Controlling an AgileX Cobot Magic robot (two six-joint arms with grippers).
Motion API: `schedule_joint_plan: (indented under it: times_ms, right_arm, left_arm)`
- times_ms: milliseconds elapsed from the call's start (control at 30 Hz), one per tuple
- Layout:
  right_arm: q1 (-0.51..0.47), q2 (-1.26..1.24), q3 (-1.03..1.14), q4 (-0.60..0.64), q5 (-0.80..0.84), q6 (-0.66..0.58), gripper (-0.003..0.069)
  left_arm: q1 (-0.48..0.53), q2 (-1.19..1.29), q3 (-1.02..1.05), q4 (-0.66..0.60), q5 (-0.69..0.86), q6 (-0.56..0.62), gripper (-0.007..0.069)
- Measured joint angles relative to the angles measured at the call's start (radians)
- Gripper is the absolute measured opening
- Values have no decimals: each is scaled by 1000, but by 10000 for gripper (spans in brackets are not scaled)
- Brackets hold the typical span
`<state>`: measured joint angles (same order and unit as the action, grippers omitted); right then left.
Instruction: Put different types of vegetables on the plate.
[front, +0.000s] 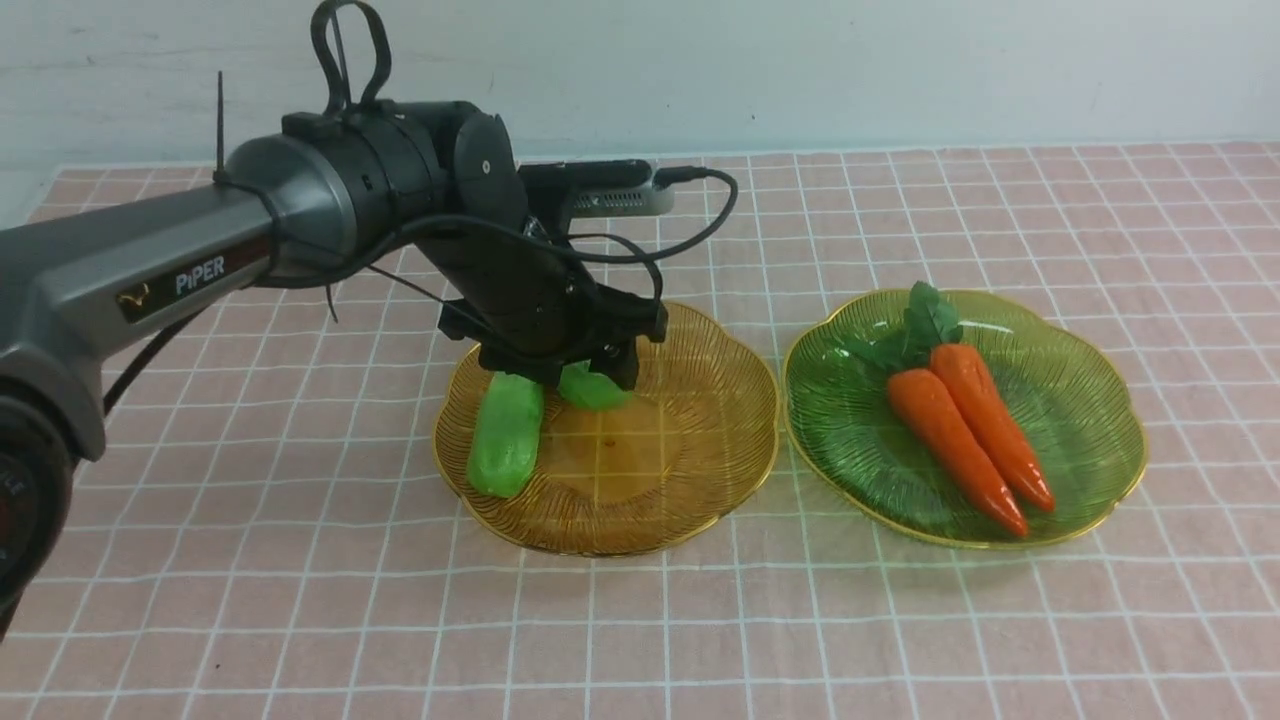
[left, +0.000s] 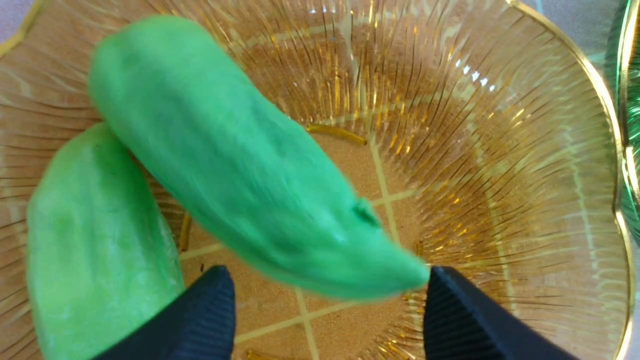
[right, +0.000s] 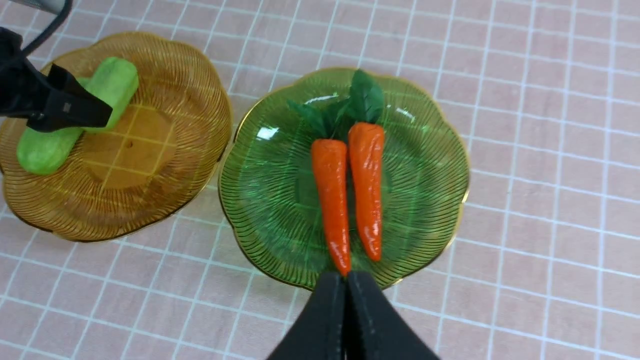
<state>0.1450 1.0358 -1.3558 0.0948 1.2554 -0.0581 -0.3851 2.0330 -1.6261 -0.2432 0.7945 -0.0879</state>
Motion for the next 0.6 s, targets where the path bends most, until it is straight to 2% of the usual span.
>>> schedule_joint_plan:
  times_ms: [100, 267, 333, 367, 433, 467, 500, 600]
  right_arm:
    - [0, -155, 112, -25, -32, 4, -15]
    - [0, -404, 407, -28, -301, 3, -15]
    - [0, -472, 525, -24, -433, 1, -15]
    - [0, -517, 624, -20, -558, 1, -15]
    - [0, -547, 701, -19, -666, 0, -15]
    - [0, -563, 776, -17, -785, 0, -15]
    - [0, -575, 827, -17, -876, 0, -15]
    - [0, -580, 917, -17, -1079, 0, -15]
  left_arm:
    - [0, 0, -1, 0, 0, 0, 462]
    - [0, 1, -38, 0, 23, 0, 438]
    - [0, 1, -64, 0, 46, 1, 390]
    - [0, 1, -84, 1, 65, 9, 342]
    - [0, 1, -99, 1, 81, 18, 294]
    - [0, 1, -108, 1, 89, 21, 258]
    - [0, 1, -119, 1, 99, 27, 185]
    - [0, 1, -126, 1, 133, 31, 57]
